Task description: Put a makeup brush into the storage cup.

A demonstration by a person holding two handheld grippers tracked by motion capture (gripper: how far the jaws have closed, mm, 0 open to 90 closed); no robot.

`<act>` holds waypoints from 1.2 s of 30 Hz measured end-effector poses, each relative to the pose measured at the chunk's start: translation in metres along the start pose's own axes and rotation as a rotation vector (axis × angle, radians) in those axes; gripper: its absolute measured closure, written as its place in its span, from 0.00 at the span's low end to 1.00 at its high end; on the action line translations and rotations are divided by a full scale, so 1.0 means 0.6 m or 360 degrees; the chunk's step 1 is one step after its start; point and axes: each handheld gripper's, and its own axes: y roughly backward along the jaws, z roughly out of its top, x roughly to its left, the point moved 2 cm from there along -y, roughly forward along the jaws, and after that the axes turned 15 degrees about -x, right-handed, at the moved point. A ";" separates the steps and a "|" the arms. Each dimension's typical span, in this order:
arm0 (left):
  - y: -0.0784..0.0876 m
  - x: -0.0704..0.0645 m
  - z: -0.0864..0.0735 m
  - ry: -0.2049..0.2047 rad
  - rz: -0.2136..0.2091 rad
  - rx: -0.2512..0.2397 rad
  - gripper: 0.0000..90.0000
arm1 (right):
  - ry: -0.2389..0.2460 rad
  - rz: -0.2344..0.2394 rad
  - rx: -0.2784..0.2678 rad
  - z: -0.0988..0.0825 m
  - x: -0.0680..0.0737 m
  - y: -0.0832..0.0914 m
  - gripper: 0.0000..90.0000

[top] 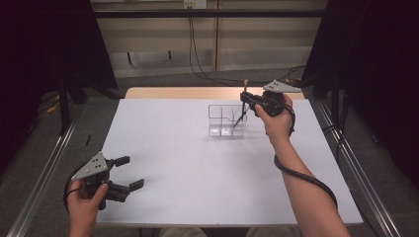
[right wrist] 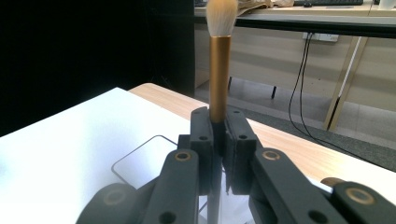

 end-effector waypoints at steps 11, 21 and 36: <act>0.000 -0.001 0.000 -0.0006 -0.0008 -0.0004 0.01 | 0.0005 -0.0014 0.0010 -0.013 -0.007 0.004 0.93; -0.003 -0.001 0.000 0.0000 -0.0011 -0.0006 0.01 | 0.0002 -0.0006 0.0013 -0.014 -0.009 0.008 0.93; -0.011 0.000 0.002 -0.0001 -0.0020 -0.0009 0.01 | -0.0016 0.0012 0.0007 -0.021 -0.007 0.009 0.93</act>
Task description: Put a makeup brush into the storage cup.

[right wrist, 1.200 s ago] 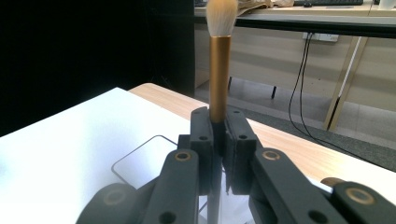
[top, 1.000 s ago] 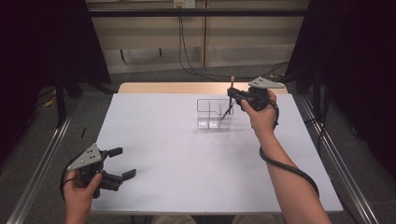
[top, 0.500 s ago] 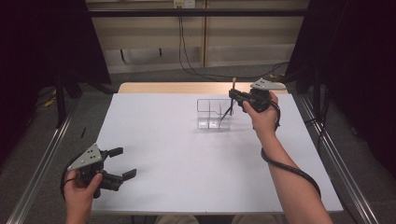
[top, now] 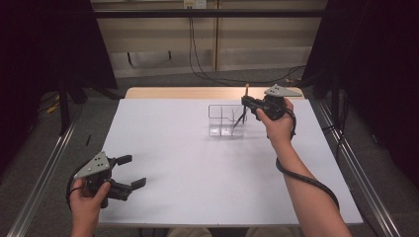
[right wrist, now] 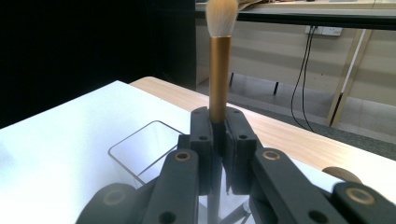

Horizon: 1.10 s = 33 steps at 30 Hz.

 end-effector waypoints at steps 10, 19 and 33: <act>-0.002 -0.002 -0.001 0.0002 -0.0004 0.0004 0.01 | -0.0017 -0.0008 -0.0006 -0.004 -0.004 0.006 0.93; -0.002 -0.003 0.001 0.0006 -0.0011 -0.0004 0.01 | -0.0034 0.0003 0.0006 -0.008 -0.002 0.007 0.93; -0.012 -0.003 0.004 -0.0009 -0.0026 0.0003 0.01 | -0.0102 0.0079 -0.0010 -0.009 0.012 0.020 0.39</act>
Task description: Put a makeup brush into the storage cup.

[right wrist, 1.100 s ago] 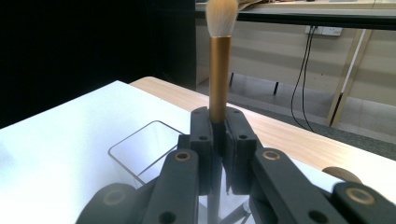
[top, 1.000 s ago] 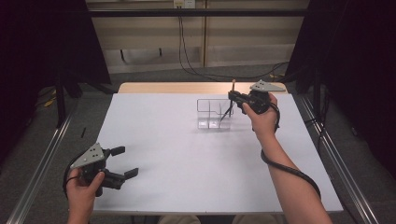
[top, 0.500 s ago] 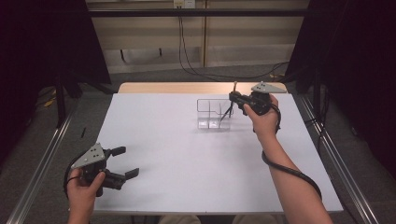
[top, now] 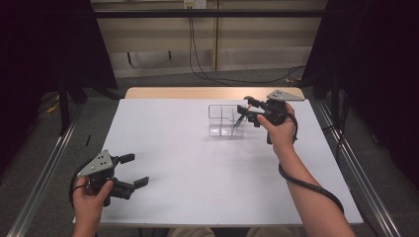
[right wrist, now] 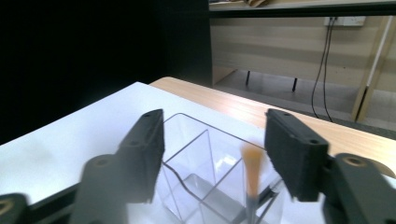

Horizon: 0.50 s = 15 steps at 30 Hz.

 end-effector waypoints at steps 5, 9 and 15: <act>-0.002 0.000 0.000 -0.0001 -0.0001 0.0001 0.01 | 0.0030 0.0037 -0.0012 0.003 0.007 0.005 0.32; -0.004 0.001 0.001 -0.0006 -0.0006 0.0001 0.01 | 0.0032 0.0061 -0.0021 0.003 0.010 0.011 0.29; -0.006 -0.001 0.001 -0.0005 -0.0005 0.0003 0.01 | 0.0049 0.0077 -0.0015 0.003 0.014 0.018 0.25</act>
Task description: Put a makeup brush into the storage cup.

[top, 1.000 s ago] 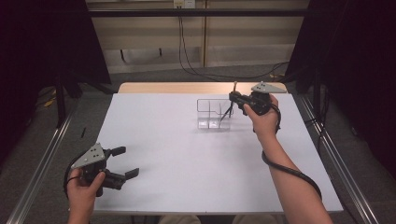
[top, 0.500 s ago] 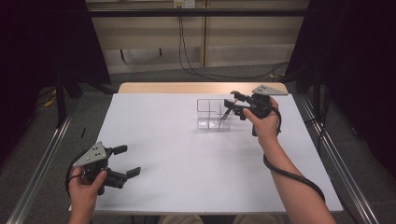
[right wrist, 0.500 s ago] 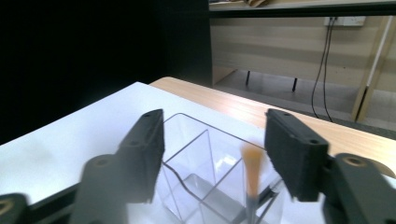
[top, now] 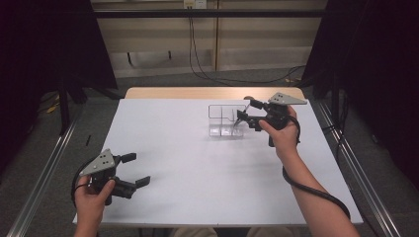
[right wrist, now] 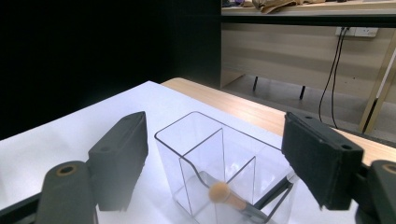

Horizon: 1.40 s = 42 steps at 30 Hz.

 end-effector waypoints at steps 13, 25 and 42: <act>0.006 -0.005 0.002 -0.0009 -0.0013 -0.0003 0.01 | 0.0036 0.0060 0.0000 0.004 0.023 0.020 0.22; 0.003 -0.007 0.001 -0.0006 -0.0016 -0.0004 0.01 | 0.0048 0.0097 0.0009 0.011 0.031 0.048 0.19; 0.004 -0.007 0.000 -0.0001 -0.0018 0.0000 0.01 | 0.0069 0.0175 0.0003 0.008 0.049 0.079 0.13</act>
